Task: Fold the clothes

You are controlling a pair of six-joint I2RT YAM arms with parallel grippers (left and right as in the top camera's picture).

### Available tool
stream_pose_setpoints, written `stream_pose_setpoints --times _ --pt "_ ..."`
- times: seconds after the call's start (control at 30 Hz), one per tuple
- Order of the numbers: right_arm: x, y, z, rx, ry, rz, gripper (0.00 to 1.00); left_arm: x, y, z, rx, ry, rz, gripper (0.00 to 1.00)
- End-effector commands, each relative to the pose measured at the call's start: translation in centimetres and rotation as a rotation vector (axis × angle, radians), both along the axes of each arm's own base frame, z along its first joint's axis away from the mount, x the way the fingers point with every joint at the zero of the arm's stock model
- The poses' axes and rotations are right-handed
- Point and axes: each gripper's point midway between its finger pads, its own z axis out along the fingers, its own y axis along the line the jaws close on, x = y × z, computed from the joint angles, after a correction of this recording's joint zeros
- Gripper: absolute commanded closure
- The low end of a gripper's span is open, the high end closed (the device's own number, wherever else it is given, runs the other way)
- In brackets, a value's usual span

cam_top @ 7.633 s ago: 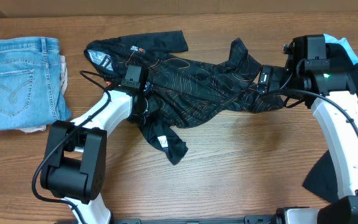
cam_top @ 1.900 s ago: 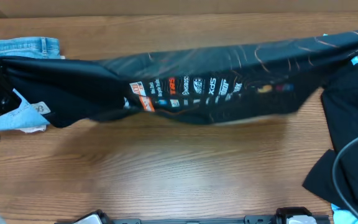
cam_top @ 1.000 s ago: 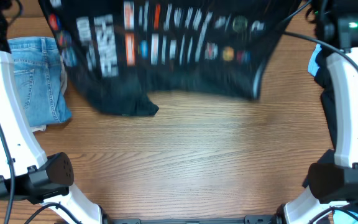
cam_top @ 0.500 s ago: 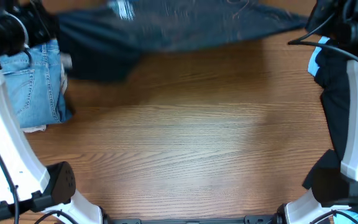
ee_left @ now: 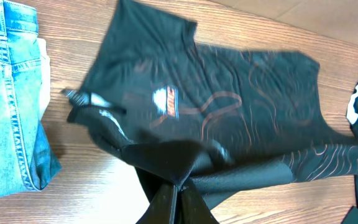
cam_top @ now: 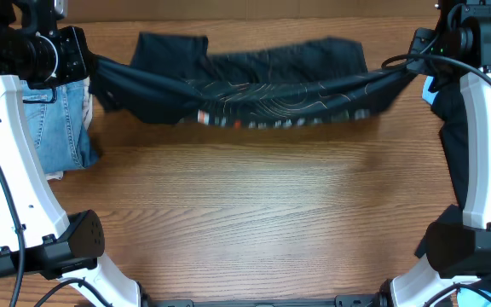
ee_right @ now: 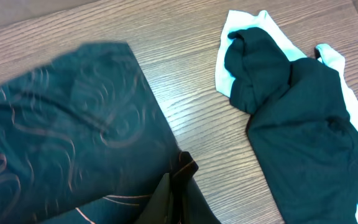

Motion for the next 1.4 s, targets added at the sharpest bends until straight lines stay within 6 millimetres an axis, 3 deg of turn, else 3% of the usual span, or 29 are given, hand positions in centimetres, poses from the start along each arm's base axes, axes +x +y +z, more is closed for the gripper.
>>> stream_pose_setpoints --times 0.0,0.1,0.23,0.37,0.53,0.7,0.87,1.0,1.17,1.3,1.37 --pt "-0.5 -0.5 1.3 -0.001 -0.035 -0.023 0.96 -0.5 0.0 0.9 0.023 -0.030 -0.014 0.96" --pt "-1.4 -0.4 3.2 0.010 -0.089 -0.039 0.96 -1.0 -0.3 2.2 0.028 -0.072 -0.028 0.96" --pt "-3.9 -0.4 9.7 0.007 -0.284 -0.038 0.96 -3.4 -0.8 6.8 0.064 -0.213 -0.025 0.96" --pt "-8.3 -0.2 17.0 0.005 -0.527 -0.036 0.96 -7.7 -1.1 12.2 0.137 -0.387 0.007 0.96" --pt "-14.4 -0.1 23.8 -0.011 -0.775 -0.025 0.96 -13.8 -1.5 17.4 0.219 -0.583 0.068 0.96" --pt "-17.3 -0.1 26.9 -0.036 -0.897 -0.017 0.96 -17.0 -1.2 20.5 0.252 -0.709 0.146 0.96" --pt "-15.5 -0.2 26.3 -0.035 -0.872 -0.017 0.96 -16.4 -1.1 20.6 0.250 -0.712 0.145 0.96" --pt "-11.1 -0.3 23.5 -0.033 -0.769 -0.015 0.96 -13.2 -0.4 19.0 0.239 -0.641 0.141 0.96" --pt "-3.7 -0.5 17.7 -0.029 -0.594 -0.015 0.96 -6.5 0.6 15.1 0.192 -0.511 0.111 0.96" --pt "2.8 -0.7 12.5 -0.028 -0.499 -0.013 0.96 0.7 1.6 11.4 0.153 -0.446 0.081 0.96" --pt "5.8 -0.8 11.0 -0.029 -0.504 -0.012 0.96 4.2 2.1 10.1 0.141 -0.457 0.069 0.96"
